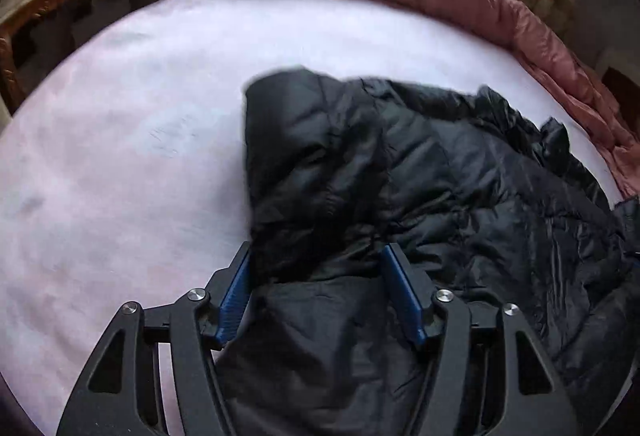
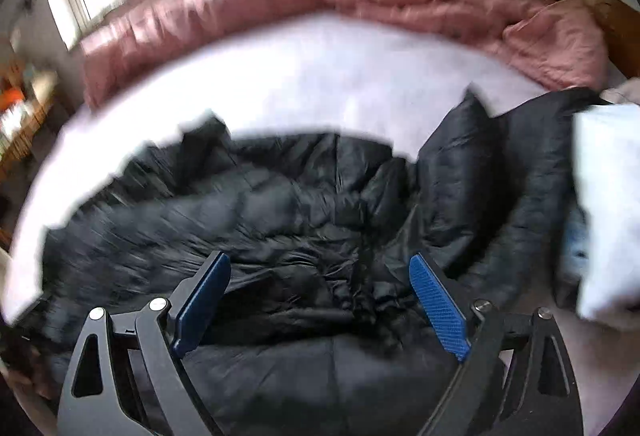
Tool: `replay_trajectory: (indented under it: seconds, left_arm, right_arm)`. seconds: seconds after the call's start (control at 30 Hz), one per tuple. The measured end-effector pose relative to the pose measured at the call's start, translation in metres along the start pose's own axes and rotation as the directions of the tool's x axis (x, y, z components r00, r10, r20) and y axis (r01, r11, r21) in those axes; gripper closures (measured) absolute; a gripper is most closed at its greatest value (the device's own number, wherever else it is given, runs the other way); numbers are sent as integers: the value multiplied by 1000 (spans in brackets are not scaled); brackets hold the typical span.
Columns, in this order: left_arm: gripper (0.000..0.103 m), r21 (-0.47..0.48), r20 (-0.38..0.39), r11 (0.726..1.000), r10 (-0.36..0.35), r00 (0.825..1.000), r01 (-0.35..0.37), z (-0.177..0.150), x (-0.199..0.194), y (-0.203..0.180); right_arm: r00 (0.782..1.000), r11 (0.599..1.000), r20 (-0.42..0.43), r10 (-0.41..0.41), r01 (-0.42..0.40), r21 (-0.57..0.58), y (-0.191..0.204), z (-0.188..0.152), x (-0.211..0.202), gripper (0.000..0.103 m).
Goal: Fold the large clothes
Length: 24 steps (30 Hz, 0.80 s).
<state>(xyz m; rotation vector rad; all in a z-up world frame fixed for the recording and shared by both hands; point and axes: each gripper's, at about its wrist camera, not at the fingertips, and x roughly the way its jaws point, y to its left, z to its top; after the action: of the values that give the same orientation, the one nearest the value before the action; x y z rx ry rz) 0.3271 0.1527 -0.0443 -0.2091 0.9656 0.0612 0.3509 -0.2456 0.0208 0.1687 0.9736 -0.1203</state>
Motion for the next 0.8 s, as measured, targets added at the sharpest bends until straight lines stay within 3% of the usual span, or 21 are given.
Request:
replay_trajectory:
  seconds: [0.03, 0.1, 0.13, 0.17, 0.23, 0.27, 0.3, 0.33, 0.4, 0.5, 0.6, 0.7, 0.73, 0.77, 0.8]
  left_arm:
    - [39, 9, -9, 1000, 6, 1000, -6, -2, 2, -2]
    - [41, 18, -14, 1000, 17, 1000, -16, -2, 4, -2]
    - [48, 21, -22, 1000, 17, 1000, -16, -2, 6, -3]
    - [60, 24, -21, 1000, 2, 1000, -2, 0, 7, -4]
    - [78, 31, 2, 1000, -1, 1000, 1, 0, 3, -5]
    - [89, 34, 31, 999, 18, 999, -19, 0, -2, -6]
    - [92, 32, 59, 999, 28, 998, -30, 0, -7, -5]
    - [92, 27, 91, 999, 32, 995, -34, 0, -12, -3]
    - [92, 0, 146, 1000, 19, 989, -20, 1, -22, 3]
    - [91, -28, 141, 999, 31, 990, -27, 3, -19, 5]
    - [84, -31, 86, 998, 51, 995, -48, 1, -4, 5]
    - [77, -23, 102, 997, 79, 992, -77, 3, -8, 3]
    - [70, -21, 117, 996, 90, 989, -88, 2, -12, 4]
    - [51, -27, 131, 992, 126, 983, -124, 1, -16, 4]
    - [41, -32, 153, 988, 155, 976, -152, 1, -20, 4]
  right_arm:
    - [998, 1000, -67, -9, 7, -27, 2, 2, 22, 11]
    - [986, 996, -141, 86, -86, 2, -1, 1, 43, 13]
    - [977, 989, -156, 148, -144, 33, -4, -1, 48, 13]
    - [969, 982, -164, 185, -177, 58, -4, -3, 52, 18]
    - [987, 995, -132, 92, -97, -33, 8, -3, 51, 55]
    - [991, 994, -119, 63, -73, -80, 15, -3, 51, 81]
    - [992, 992, -114, 57, -70, -110, 20, -2, 52, 88]
    - [993, 990, -94, 74, -85, -115, 23, -2, 50, 89]
    - [995, 987, 32, 92, -87, -133, 29, 0, 34, 90]
    - [984, 984, 148, 101, -77, -163, 37, -3, 17, 90]
    - [995, 980, 93, 35, -16, -196, 46, -6, 33, 90]
    - [999, 978, 42, -32, 40, -206, 49, -16, 49, 87]
    - [998, 974, 52, -48, 58, -218, 51, -17, 48, 85]
    - [995, 971, 74, -62, 77, -226, 53, -18, 44, 77]
    - [993, 970, 98, -70, 91, -224, 52, -18, 37, 67]
